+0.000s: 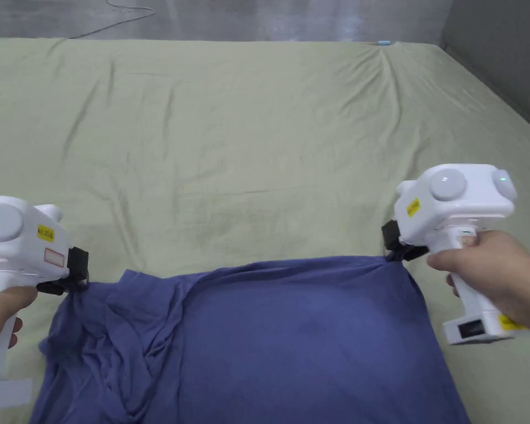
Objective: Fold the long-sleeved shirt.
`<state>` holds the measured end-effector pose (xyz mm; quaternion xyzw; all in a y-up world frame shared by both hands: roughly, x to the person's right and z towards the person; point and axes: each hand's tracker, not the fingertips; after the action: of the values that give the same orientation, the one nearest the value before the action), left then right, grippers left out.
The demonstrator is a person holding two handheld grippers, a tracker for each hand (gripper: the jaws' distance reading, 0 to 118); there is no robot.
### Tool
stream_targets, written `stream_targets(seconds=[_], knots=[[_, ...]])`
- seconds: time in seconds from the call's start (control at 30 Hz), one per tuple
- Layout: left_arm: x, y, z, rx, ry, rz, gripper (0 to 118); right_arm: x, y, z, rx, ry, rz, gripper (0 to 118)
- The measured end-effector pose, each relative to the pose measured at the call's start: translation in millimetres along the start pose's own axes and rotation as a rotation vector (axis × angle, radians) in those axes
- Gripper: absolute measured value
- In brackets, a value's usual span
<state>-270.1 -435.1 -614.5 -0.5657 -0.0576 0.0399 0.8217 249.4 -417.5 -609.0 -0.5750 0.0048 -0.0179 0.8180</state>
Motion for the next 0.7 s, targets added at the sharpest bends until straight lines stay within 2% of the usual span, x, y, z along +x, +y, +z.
stream_targets(seconds=[0.13,0.3,0.53,0.63,0.7], knots=[[1,-30,39,0.038,-0.018,-0.028,0,7,-50,54,0.060,0.038,0.060,0],[-6,-90,79,0.042,-0.054,-0.043,0,17,-132,95,0.067,0.059,0.085,0],[-13,-185,87,-0.045,-0.052,-0.063,0,23,-226,78,-0.025,0.060,0.122,0],[-16,-216,75,-0.094,-0.045,-0.066,0,14,-253,64,-0.063,-0.018,0.205,0],[-21,-229,65,-0.119,-0.040,-0.050,0,13,-262,57,-0.085,-0.001,0.189,0]])
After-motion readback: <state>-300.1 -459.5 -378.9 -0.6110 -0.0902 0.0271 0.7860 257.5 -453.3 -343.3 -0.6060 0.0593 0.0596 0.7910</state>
